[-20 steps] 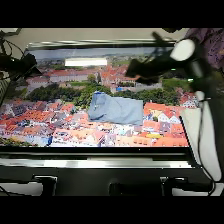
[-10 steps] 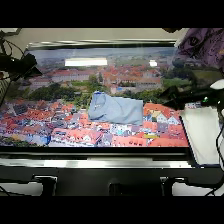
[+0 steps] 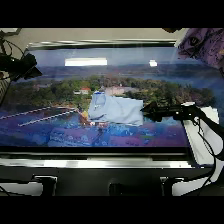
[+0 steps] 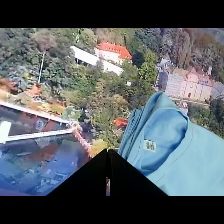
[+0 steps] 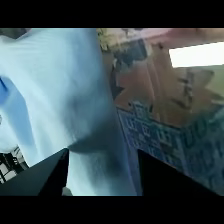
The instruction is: Fold the clothes and pants, and hang the long-sleeved shirts on hangers.
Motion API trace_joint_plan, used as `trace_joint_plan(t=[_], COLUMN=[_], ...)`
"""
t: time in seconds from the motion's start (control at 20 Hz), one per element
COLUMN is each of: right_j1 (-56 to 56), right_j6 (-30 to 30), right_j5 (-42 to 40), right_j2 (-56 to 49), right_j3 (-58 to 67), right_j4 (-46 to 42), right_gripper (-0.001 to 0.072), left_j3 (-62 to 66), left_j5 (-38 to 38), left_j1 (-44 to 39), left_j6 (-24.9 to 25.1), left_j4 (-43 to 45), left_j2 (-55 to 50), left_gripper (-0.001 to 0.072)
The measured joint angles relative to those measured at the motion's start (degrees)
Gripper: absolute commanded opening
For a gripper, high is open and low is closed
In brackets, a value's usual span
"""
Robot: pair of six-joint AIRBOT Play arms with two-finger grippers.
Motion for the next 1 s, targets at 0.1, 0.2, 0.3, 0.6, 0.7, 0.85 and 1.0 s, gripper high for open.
trace_joint_plan(t=[0.1,0.2,0.3,0.6,0.7,0.85,1.0], right_j1=[1.9,3.3,4.4,3.8,2.1,-1.4,-5.7], right_j6=[-0.5,-0.9,-1.0,3.7,8.1,14.3,19.3], right_j5=[-1.8,-3.4,-4.3,-5.0,-4.7,-3.1,-2.1], right_j2=[-0.7,-1.1,-1.2,1.4,2.4,3.6,4.8], right_j3=[-0.2,-0.3,-0.2,9.2,15.5,25.0,32.7], right_j4=[1.2,1.7,2.5,0.7,-3.2,-9.4,-15.0], right_gripper=[0.0278,0.0051,0.0028,0.0028,0.0027,0.0027,0.0027], left_j3=[0.0,0.0,0.0,0.0,0.0,0.0,0.0], left_j5=[0.0,0.0,0.0,0.0,0.0,0.0,0.0], left_j1=[0.0,0.0,0.0,0.0,0.0,0.0,0.0], left_j6=[0.0,0.0,0.0,0.0,0.0,0.0,0.0], left_j4=[0.0,0.0,0.0,0.0,0.0,0.0,0.0], left_j2=[0.0,0.0,0.0,0.0,0.0,0.0,0.0], left_gripper=[0.0019,0.0019,0.0019,0.0020,0.0020,0.0019,0.0019])
